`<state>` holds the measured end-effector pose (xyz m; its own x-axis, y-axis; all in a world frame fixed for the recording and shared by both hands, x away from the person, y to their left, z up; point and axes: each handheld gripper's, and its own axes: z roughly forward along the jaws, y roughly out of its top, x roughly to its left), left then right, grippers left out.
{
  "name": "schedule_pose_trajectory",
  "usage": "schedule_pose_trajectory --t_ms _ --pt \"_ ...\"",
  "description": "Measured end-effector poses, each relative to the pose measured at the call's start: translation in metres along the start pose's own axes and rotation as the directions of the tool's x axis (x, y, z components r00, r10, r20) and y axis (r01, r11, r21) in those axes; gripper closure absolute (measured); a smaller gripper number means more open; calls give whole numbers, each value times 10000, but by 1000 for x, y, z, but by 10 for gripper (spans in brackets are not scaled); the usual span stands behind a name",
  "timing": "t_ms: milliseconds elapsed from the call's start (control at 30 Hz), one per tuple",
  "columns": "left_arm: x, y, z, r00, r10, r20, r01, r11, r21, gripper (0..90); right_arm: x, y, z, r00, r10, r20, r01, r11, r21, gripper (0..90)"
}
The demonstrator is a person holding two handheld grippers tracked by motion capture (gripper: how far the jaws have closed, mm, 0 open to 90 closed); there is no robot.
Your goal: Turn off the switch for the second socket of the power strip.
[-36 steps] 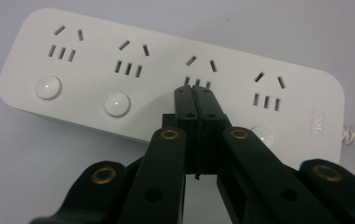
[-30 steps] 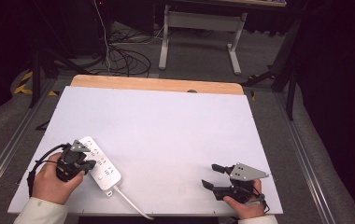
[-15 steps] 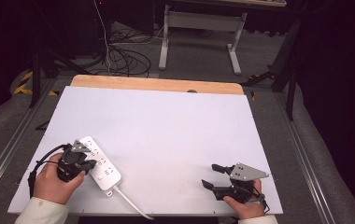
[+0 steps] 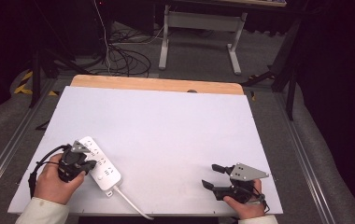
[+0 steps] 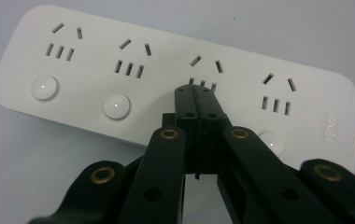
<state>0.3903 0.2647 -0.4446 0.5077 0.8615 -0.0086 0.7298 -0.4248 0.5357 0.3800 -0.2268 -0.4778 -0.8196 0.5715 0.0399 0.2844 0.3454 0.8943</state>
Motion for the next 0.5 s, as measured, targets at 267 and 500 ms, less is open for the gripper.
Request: schedule_pose_trajectory --t_ms 267,500 --pt "-1 -1 0 10000 -2 -68 2 10000 -50 898 0 0 0 10000 1 -6 -1 10000 -8 313" --pt "-4 -1 1 9998 40 -209 -41 10000 -34 898 0 0 -1 10000 5 -9 -5 10000 -20 313"
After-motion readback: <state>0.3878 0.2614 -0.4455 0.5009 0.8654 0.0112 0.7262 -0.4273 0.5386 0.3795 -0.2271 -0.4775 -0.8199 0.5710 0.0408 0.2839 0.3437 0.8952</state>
